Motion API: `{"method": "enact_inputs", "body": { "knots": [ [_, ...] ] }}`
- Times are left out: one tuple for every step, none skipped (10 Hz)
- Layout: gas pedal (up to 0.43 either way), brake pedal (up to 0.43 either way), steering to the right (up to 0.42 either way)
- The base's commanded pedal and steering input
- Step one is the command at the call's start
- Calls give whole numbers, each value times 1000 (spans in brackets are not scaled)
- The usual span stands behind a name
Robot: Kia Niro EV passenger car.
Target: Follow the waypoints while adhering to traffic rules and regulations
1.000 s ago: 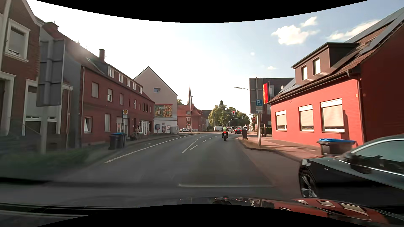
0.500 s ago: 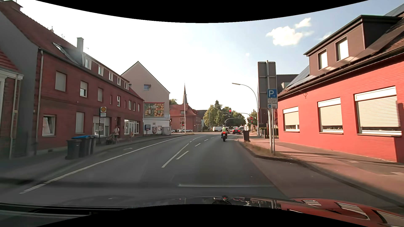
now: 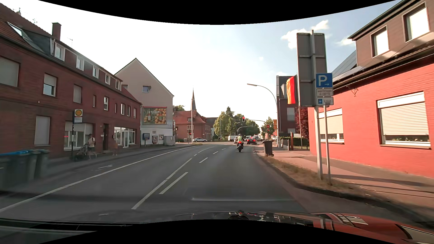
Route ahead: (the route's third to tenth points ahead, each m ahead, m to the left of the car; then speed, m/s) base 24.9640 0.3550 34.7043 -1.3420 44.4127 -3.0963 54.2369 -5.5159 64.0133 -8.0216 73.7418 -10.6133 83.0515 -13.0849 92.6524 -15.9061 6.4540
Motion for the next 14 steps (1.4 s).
{"method": "enact_inputs", "body": {
  "knots": [
    [98,0,21],
    [98,0,19],
    [98,0,20],
    [98,0,20],
    [98,0,20],
    [98,0,20],
    [98,0,20],
    [98,0,21],
    [98,0,21],
    [98,0,21],
    [98,0,21],
    [98,0,21],
    [98,0,20],
    [98,0,20]
  ]
}}
